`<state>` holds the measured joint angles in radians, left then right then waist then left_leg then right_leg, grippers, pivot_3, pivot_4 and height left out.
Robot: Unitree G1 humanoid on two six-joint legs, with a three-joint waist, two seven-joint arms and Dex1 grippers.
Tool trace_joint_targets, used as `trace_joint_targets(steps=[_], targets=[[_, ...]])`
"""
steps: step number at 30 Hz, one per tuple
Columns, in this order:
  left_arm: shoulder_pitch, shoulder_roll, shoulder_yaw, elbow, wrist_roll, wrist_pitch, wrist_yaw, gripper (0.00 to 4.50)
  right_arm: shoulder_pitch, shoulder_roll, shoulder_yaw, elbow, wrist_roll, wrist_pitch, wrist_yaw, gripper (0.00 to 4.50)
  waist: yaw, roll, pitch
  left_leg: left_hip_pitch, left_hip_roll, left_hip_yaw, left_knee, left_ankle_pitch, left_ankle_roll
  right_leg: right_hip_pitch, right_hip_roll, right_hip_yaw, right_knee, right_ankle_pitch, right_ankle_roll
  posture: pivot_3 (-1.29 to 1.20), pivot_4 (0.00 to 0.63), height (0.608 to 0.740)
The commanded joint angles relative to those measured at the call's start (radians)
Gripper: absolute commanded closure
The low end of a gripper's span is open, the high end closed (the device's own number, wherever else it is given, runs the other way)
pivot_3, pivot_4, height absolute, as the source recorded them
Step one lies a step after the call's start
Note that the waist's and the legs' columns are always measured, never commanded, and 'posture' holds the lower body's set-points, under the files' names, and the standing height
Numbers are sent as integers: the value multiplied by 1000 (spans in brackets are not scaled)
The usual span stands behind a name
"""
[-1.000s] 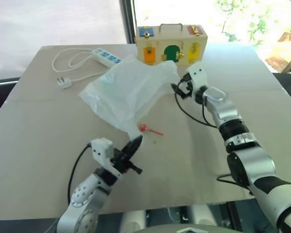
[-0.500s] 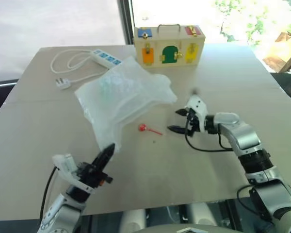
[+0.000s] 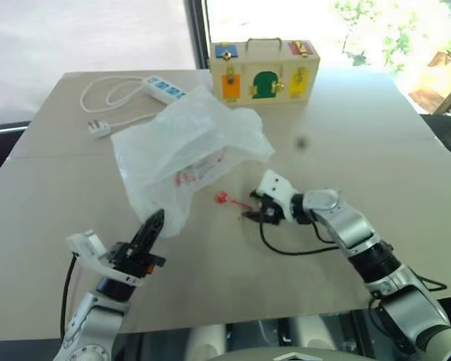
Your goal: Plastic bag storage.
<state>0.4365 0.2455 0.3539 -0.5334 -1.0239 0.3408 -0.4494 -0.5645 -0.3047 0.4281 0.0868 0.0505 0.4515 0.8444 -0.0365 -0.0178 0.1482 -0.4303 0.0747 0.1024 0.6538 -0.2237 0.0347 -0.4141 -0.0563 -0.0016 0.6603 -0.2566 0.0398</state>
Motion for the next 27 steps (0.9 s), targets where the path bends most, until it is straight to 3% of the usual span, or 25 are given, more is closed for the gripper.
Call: trace_joint_targets(steps=[1, 3, 11, 18, 25, 26, 27], targets=[[7, -8, 21, -5, -2, -24, -11, 4500, 7, -12, 12, 15, -24, -33, 12, 3448, 0, 0, 0, 0, 0, 0, 0, 0, 0, 0, 0, 0, 0, 0, 0, 0, 150, 732], [8, -12, 19, -3, 2, -28, -14, 4500, 3, -15, 12, 23, -30, -48, 12, 4439, 1, 0, 0, 0, 0, 0, 0, 0, 0, 0, 0, 0, 0, 0, 0, 0, 150, 732], [15, -30, 6, -21, 15, -38, 4, 4500, -53, -6, -19, 21, 18, -88, 85, 4439, 1, 0, 0, 0, 0, 0, 0, 0, 0, 0, 0, 0, 0, 0, 0, 0, 150, 732], [25, -42, -13, -66, 21, -32, 38, 4500, -210, 87, -54, 114, 59, -110, 99, 4439, -4, -1, 1, 0, 1, -1, 0, 0, 0, 0, 1, 0, 1, 0, 0, 0, 150, 732], [6, -42, -28, -68, 32, -32, 56, 4500, -461, 278, -114, 431, -15, -223, -137, 4439, -3, -2, 2, -1, 0, 1, 0, 0, 0, 0, 0, 0, 1, 0, 0, 0, 150, 732], [4, -43, -31, -67, 34, -33, 56, 4500, -489, 317, -152, 446, 11, -236, -172, 3835, -3, -2, 2, -2, 0, 1, 0, 0, 0, -1, 0, 0, 1, 0, 0, 0, 150, 732], [4, -45, -33, -68, 36, -35, 56, 4500, -504, 343, -178, 455, 28, -245, -190, 3626, -3, -2, 2, -2, 0, 1, 0, 0, 0, -2, 0, 0, 1, 0, 0, 0, 150, 732]])
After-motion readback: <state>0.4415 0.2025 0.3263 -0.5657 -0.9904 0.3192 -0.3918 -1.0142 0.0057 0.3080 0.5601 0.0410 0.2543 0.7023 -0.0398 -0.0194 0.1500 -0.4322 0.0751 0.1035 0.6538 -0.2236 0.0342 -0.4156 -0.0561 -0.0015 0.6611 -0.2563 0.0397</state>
